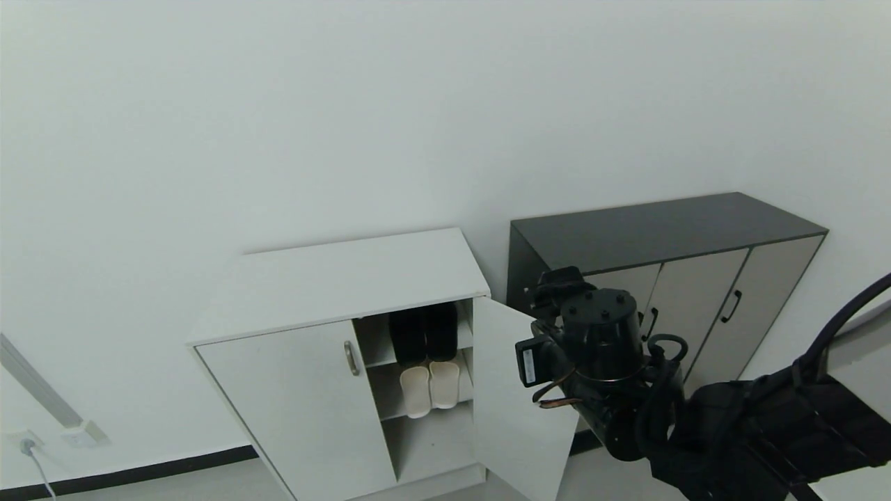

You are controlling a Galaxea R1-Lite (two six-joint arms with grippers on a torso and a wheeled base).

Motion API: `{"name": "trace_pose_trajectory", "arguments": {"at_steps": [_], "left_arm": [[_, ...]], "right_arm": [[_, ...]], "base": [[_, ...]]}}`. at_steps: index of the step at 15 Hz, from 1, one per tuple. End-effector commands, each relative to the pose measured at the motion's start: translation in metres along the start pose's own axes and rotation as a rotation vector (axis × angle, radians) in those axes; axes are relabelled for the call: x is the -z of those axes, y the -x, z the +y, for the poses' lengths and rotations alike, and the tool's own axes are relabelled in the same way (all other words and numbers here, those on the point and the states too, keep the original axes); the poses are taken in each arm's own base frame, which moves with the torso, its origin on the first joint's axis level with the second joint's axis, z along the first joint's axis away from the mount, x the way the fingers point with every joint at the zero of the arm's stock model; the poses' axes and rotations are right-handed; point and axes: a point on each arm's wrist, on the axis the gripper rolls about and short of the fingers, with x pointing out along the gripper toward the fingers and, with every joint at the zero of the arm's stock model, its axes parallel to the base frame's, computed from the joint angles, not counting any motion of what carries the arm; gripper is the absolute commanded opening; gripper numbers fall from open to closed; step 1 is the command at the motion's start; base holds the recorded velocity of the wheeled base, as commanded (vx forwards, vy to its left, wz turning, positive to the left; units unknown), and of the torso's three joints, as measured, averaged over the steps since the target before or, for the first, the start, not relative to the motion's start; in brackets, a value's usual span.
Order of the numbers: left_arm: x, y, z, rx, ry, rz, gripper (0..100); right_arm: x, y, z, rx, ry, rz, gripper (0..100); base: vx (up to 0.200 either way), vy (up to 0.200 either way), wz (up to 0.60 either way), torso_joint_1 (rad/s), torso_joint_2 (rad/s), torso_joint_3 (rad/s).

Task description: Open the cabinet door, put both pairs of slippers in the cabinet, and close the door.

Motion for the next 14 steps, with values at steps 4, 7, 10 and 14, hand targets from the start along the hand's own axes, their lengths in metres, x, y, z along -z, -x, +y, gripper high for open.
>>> {"name": "trace_pose_trajectory", "arguments": {"at_steps": [4, 7, 10, 14], "left_arm": [[0.0, 0.0, 0.0, -0.001, 0.0, 0.001, 0], [0.0, 0.0, 0.0, -0.001, 0.0, 0.002, 0], [0.0, 0.0, 0.0, -0.001, 0.0, 0.001, 0], [0.0, 0.0, 0.0, 0.001, 0.0, 0.001, 0]], "right_arm": [[-0.001, -0.023, -0.021, 0.068, -0.019, -0.002, 0], [-0.002, -0.052, -0.056, 0.042, -0.051, 0.015, 0], [0.005, -0.087, -0.082, 0.113, -0.073, 0.024, 0], [0.024, -0.129, -0.114, 0.174, -0.098, 0.051, 0]], "base": [[0.0, 0.0, 0.0, 0.0, 0.0, 0.0], [0.0, 0.0, 0.0, 0.0, 0.0, 0.0], [0.0, 0.0, 0.0, 0.0, 0.0, 0.0], [0.0, 0.0, 0.0, 0.0, 0.0, 0.0]]}}
